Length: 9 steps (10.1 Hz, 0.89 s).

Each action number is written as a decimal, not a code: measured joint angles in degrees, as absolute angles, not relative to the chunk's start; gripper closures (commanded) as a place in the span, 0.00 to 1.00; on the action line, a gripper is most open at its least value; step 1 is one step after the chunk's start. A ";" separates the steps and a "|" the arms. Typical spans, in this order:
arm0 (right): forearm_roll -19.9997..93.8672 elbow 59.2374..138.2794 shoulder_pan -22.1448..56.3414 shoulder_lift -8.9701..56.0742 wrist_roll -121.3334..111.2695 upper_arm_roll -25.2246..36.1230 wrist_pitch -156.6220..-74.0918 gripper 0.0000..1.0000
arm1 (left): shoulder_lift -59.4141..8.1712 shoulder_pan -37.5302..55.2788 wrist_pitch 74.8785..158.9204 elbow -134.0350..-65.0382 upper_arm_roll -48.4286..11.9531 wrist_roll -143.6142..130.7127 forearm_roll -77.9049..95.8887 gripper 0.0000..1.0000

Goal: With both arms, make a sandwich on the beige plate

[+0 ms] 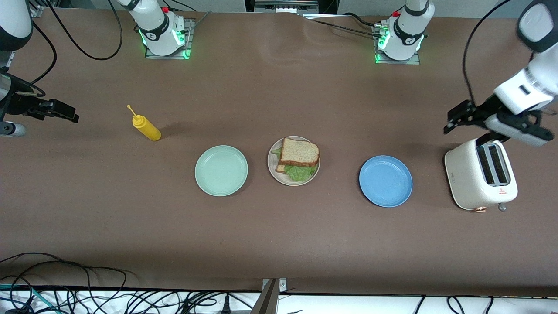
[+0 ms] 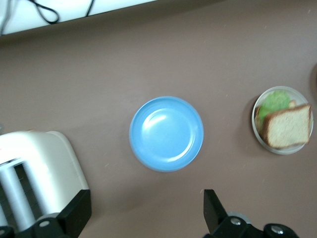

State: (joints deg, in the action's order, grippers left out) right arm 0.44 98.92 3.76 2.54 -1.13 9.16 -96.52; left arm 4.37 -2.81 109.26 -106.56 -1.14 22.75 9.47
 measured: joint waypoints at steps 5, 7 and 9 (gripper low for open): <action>0.40 98.90 3.76 2.53 -1.18 10.38 -96.30 0.00 | 5.05 -2.86 88.34 -91.09 -1.02 21.44 -2.29 0.00; 0.39 98.88 3.79 2.53 -1.19 10.40 -96.29 0.00 | 5.01 -2.81 85.44 -89.31 -3.60 17.42 -5.30 0.00; 0.39 98.72 3.80 2.52 -1.20 10.40 -96.28 0.00 | 4.76 -2.66 85.11 -89.26 -4.73 12.32 -5.65 0.00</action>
State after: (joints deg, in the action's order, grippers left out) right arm 0.39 98.72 3.80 2.52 -1.20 10.40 -96.28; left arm 4.76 -2.66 85.11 -89.26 -4.73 12.32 -5.65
